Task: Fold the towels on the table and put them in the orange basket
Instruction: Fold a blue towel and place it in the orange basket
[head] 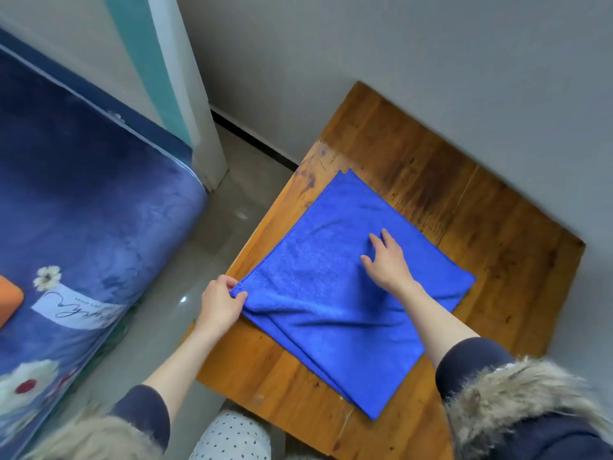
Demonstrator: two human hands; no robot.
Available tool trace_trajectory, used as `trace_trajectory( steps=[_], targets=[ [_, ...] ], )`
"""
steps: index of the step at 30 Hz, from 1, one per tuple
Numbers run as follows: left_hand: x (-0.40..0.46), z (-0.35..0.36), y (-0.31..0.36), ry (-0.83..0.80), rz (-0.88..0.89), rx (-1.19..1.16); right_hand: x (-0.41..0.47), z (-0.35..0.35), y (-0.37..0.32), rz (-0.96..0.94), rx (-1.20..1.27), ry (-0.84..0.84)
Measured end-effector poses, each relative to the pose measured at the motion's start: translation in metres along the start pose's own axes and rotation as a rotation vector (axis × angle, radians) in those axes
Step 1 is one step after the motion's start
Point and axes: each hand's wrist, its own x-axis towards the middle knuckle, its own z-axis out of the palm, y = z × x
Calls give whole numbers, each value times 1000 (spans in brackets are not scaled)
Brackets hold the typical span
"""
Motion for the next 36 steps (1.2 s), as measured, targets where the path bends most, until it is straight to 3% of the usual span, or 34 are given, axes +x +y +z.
trace_trajectory(
  steps=[7, 15, 23, 27, 32, 36],
  targets=[
    [-4, 13, -5, 40, -52, 124, -21, 21, 20, 11, -52, -40],
    [9, 18, 37, 90, 73, 87, -56, 39, 52, 192, 28, 4],
    [16, 56, 109, -123, 252, 131, -130, 79, 105, 460, 106, 116],
    [11, 77, 124, -112, 287, 184, -140, 82, 127, 517, 148, 139],
    [8, 84, 127, -31, 251, 144, -108, 53, 156, 582, 411, 350],
    [11, 82, 122, -81, 194, 60, -66, 21, 176, 554, 589, 501]
  ],
)
